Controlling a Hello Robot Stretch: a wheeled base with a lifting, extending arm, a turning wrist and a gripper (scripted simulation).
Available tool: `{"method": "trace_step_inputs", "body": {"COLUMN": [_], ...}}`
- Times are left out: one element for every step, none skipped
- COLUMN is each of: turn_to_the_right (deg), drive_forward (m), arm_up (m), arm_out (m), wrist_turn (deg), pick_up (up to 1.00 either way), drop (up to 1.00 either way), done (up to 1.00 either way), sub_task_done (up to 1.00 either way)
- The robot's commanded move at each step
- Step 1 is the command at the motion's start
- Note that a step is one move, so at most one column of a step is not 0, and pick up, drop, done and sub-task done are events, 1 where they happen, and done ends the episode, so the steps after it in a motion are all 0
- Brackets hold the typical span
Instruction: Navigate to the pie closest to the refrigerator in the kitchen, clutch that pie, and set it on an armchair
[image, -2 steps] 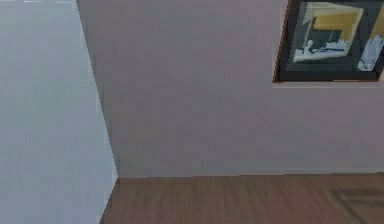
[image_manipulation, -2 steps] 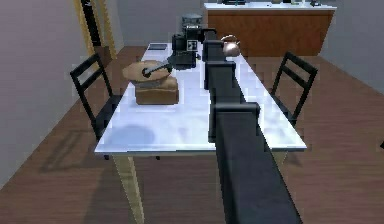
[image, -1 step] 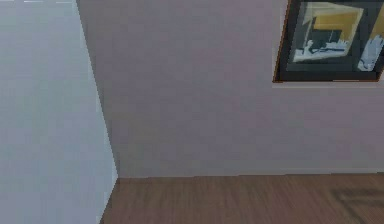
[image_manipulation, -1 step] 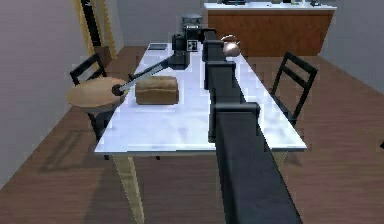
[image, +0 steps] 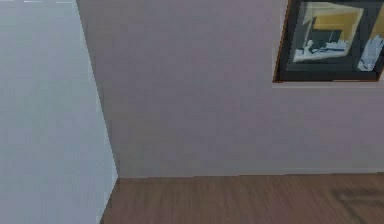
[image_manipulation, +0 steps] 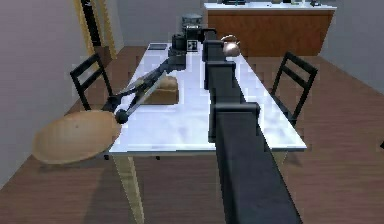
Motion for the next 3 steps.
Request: {"method": "trace_step_inputs", "body": {"turn_to_the_right": [0.0, 0.0, 45.0], "drive_forward": [0.00, 0.00, 0.00], "arm_up": [0.00, 0.00, 0.00], "arm_out": [0.00, -0.48, 0.00], "wrist_turn": [-9.0, 0.0, 0.0], "pick_up": [0.00, 0.00, 0.00], "drop": [0.00, 0.00, 0.00], "done": [0.00, 0.00, 0.00], "sub_task_done": [0.00, 0.00, 0.00]}}
